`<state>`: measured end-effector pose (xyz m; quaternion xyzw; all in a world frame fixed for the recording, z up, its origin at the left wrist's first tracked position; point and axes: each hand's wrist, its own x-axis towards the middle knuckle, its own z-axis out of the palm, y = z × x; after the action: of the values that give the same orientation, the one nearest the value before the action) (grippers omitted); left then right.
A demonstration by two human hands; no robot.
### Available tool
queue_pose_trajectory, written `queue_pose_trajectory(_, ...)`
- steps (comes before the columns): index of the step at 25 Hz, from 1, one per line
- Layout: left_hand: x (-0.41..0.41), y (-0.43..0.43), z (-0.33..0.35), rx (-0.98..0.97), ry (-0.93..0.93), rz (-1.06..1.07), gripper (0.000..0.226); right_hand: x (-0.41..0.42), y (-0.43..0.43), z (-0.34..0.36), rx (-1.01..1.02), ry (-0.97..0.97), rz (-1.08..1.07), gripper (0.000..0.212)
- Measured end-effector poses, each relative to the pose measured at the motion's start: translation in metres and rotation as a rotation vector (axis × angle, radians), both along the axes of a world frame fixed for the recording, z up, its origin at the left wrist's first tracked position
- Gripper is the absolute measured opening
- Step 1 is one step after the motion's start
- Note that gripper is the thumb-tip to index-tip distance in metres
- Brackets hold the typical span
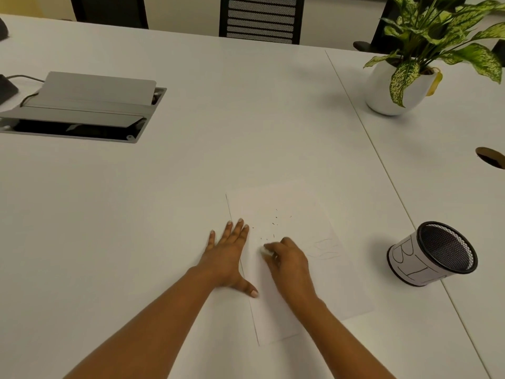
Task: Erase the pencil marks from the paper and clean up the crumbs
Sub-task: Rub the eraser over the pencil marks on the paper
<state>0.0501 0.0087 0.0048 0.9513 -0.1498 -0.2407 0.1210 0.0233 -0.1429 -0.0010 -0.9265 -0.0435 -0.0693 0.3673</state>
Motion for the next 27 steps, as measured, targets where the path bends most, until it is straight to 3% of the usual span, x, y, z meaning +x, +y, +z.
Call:
queue_pose_trajectory(4, 0.000, 0.000, 0.001, 0.019, -0.003, 0.004, 0.140, 0.023, 0.010, 0.007, 0.029, 0.048, -0.131, 0.022)
queue_pose_trajectory(11, 0.000, -0.001, 0.001, 0.022, 0.003, 0.010, 0.139, -0.040, 0.013, 0.000, 0.100, 0.047, 0.040, 0.020)
queue_pose_trajectory(18, -0.001, -0.001, 0.002, 0.040, 0.009, 0.009, 0.140, 0.011, -0.010, 0.008, 0.059, 0.093, -0.267, 0.022)
queue_pose_trajectory(23, 0.000, -0.002, 0.002, 0.060, -0.008, 0.012, 0.137, -0.017, 0.025, 0.004, 0.052, 0.070, -0.047, 0.021)
queue_pose_trajectory(27, -0.001, 0.000, 0.001, 0.041, 0.002, 0.010, 0.139, 0.016, -0.016, 0.008, 0.010, 0.108, -0.247, 0.020)
